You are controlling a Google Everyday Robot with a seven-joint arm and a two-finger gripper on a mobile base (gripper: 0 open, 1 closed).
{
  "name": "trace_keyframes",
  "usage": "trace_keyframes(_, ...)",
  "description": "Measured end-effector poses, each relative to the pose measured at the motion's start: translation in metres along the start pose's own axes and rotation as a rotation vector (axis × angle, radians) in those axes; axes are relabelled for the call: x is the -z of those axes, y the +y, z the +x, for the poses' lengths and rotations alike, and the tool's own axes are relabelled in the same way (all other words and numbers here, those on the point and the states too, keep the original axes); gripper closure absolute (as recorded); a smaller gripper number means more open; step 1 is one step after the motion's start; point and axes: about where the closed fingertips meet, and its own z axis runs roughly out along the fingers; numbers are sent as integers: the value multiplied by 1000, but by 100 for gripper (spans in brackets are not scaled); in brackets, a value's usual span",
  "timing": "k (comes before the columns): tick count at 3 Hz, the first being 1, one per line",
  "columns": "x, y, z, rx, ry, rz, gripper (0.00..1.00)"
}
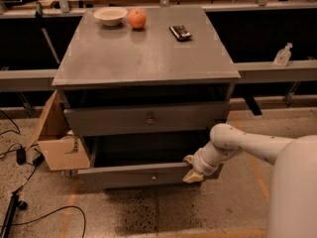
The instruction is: Open middle drawer
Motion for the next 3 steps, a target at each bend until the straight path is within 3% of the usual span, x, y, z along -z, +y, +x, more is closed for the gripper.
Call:
trace_keyframes(1,0,0,0,0,0,0,5)
trace_keyframes(2,0,0,0,0,0,0,0)
trace_keyframes(3,11,-4,-6,27,17,80,0)
